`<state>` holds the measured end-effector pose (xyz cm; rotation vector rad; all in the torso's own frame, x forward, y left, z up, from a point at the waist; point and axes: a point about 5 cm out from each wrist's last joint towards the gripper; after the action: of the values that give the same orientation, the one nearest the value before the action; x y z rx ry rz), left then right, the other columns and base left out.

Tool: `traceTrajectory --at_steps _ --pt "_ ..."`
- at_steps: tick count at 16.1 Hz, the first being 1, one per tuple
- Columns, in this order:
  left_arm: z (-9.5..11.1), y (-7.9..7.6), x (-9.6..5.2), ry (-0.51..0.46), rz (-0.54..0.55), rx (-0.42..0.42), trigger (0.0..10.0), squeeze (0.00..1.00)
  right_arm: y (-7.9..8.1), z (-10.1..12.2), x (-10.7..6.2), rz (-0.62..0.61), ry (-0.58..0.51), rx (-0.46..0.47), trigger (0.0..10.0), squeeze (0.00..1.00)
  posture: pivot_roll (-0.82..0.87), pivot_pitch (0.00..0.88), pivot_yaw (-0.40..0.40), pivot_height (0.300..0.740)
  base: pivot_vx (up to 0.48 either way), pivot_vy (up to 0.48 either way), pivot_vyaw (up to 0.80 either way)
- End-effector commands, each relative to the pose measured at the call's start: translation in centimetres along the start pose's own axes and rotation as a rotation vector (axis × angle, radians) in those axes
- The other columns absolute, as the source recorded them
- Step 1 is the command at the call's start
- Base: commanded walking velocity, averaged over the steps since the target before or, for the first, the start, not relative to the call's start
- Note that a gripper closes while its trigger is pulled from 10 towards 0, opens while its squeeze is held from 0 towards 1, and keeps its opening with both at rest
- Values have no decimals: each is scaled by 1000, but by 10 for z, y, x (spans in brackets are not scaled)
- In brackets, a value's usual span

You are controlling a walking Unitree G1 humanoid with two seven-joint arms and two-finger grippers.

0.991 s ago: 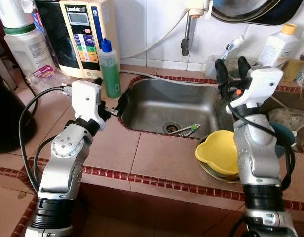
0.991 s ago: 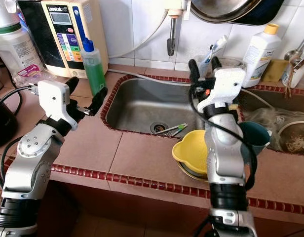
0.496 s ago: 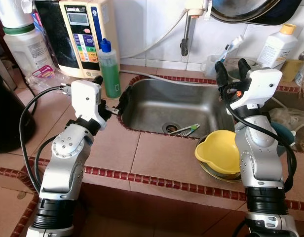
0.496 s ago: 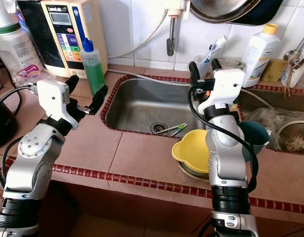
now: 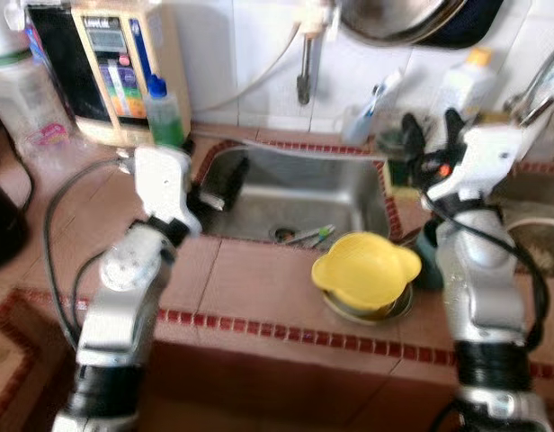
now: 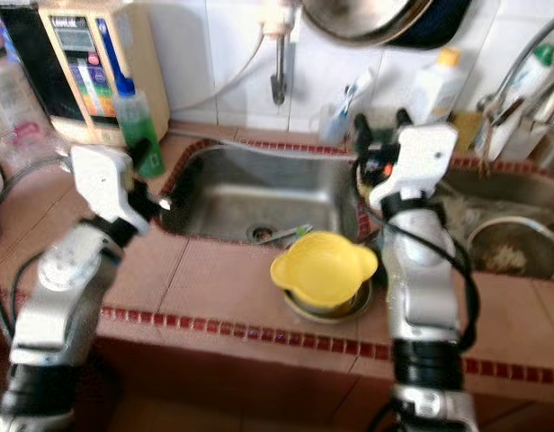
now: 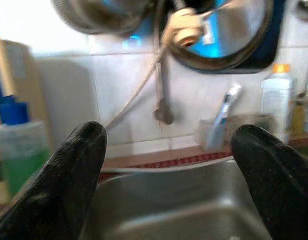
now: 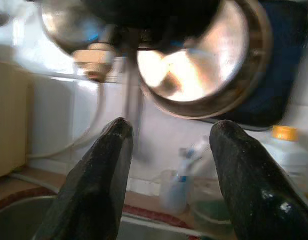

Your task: Kitchen organization

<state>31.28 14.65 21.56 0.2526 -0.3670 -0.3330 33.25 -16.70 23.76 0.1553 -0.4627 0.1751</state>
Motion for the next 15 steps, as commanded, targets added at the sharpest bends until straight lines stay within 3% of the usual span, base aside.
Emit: traceTrajectory --at_steps 1,15 --pt "2 -1 0 -10 10 -4 10000 0 2 7 3 16 -17 -7 10000 0 -29 11 -3 740 0 -409 0" --pt "2 -5 3 -18 -18 -7 10000 0 5 6 4 52 -4 -19 10000 0 -39 0 -8 740 0 -406 0"
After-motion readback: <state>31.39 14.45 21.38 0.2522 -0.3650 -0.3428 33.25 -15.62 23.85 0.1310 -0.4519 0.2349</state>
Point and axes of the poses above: a point about 5 cm out from each wrist's last joint towards the gripper, its own x axis pointing out of the wrist towards the gripper, its own z axis along the axis of the wrist's last joint, y = z × x, and after that the axes turned 12 degrees about x, right-handed
